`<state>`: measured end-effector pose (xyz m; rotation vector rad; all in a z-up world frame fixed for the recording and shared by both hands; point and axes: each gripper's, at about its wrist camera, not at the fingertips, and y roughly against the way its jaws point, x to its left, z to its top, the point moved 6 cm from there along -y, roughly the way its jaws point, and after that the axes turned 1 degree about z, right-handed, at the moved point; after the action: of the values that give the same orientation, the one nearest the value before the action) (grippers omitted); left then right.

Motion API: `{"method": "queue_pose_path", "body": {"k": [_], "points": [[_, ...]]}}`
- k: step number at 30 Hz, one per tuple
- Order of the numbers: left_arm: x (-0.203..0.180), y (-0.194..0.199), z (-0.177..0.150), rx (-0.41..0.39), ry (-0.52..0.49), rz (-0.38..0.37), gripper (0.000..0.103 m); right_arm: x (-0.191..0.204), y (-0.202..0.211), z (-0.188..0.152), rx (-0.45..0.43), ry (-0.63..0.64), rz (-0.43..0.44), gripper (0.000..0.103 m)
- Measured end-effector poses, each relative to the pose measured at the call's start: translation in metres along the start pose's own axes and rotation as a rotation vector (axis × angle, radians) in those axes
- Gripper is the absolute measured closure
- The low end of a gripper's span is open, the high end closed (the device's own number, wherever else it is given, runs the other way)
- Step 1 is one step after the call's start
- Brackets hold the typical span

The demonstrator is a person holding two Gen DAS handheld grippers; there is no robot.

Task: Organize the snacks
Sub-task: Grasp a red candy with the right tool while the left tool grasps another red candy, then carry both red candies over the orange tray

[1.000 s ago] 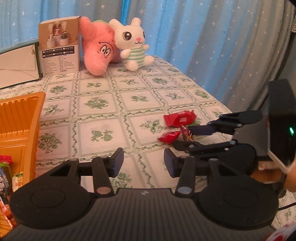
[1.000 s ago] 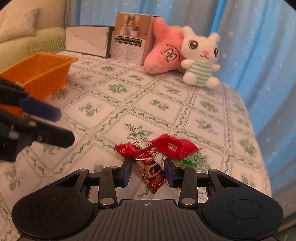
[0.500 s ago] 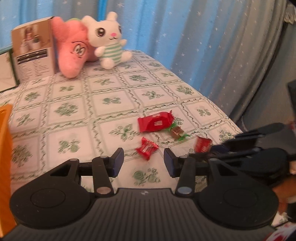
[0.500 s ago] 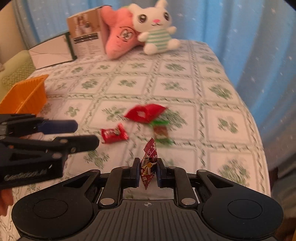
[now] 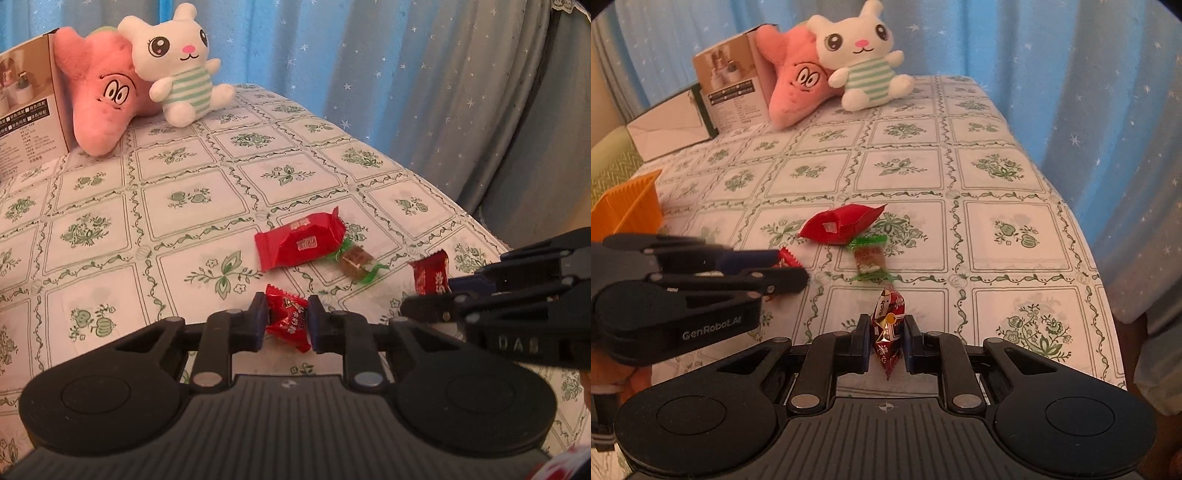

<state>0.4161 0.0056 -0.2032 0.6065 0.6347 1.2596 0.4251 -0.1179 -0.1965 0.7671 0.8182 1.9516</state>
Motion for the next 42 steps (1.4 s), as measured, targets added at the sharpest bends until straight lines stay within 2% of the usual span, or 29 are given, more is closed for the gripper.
{"method": "queue_pose_path", "body": {"k": [7,12,17,24,31,36,42], "points": [[-0.004,0.026,-0.012,-0.007,0.083,0.008,0.086,0.002,0.010,0.005,-0.034,-0.032,0.014,0.086],[-0.001,0.065,-0.022,-0.054,0.175,0.037,0.086,0.013,0.024,0.001,-0.053,-0.034,0.021,0.086],[0.004,0.109,-0.031,-0.102,0.211,0.066,0.086,0.036,0.047,-0.012,-0.085,-0.006,0.010,0.086],[0.021,0.169,-0.058,-0.122,0.261,0.105,0.086,0.076,0.078,-0.040,-0.132,-0.009,0.025,0.086],[0.037,0.235,-0.078,-0.154,0.293,0.151,0.086,0.132,0.100,-0.069,-0.115,-0.002,0.077,0.086],[0.058,0.277,-0.091,-0.178,0.349,0.191,0.086,0.170,0.117,-0.074,-0.117,0.019,0.112,0.086],[0.085,0.312,-0.104,-0.192,0.389,0.234,0.086,0.216,0.128,-0.073,-0.118,0.106,0.138,0.086]]}}
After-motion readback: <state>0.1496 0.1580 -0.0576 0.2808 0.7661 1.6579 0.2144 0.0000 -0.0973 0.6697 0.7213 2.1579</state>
